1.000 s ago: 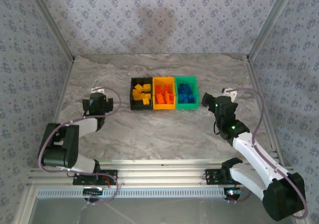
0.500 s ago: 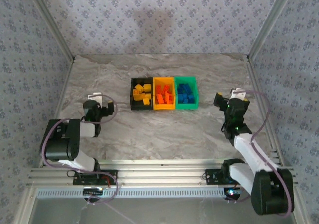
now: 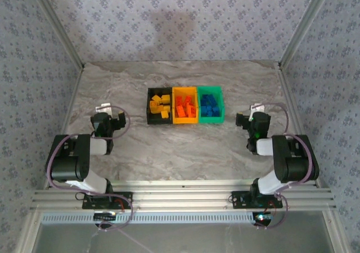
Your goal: Sort the legos into containers by color
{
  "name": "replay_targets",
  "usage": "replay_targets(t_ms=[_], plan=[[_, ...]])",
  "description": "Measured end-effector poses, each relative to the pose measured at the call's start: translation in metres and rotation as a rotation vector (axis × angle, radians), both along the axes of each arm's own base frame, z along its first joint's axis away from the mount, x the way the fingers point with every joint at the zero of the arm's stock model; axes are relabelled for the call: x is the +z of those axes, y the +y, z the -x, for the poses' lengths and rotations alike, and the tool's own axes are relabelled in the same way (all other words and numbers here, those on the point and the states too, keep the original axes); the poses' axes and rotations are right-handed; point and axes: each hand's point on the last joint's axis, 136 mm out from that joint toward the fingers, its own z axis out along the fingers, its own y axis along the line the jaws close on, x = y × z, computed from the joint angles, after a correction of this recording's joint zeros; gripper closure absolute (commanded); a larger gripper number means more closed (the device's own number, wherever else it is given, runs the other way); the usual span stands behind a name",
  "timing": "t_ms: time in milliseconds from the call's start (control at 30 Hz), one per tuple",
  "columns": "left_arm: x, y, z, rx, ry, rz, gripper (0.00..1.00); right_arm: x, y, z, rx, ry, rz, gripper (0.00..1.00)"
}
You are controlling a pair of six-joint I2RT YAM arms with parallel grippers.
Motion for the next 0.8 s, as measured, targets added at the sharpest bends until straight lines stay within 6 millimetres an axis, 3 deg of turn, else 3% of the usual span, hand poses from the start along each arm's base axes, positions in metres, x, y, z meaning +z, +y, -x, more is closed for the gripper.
replay_targets(t_ms=[800], plan=[[0.0019, -0.0012, -0.0018, -0.005, -0.005, 0.001, 0.0, 0.0058, -0.0046, -0.0035, -0.008, -0.029, -0.005, 0.0]])
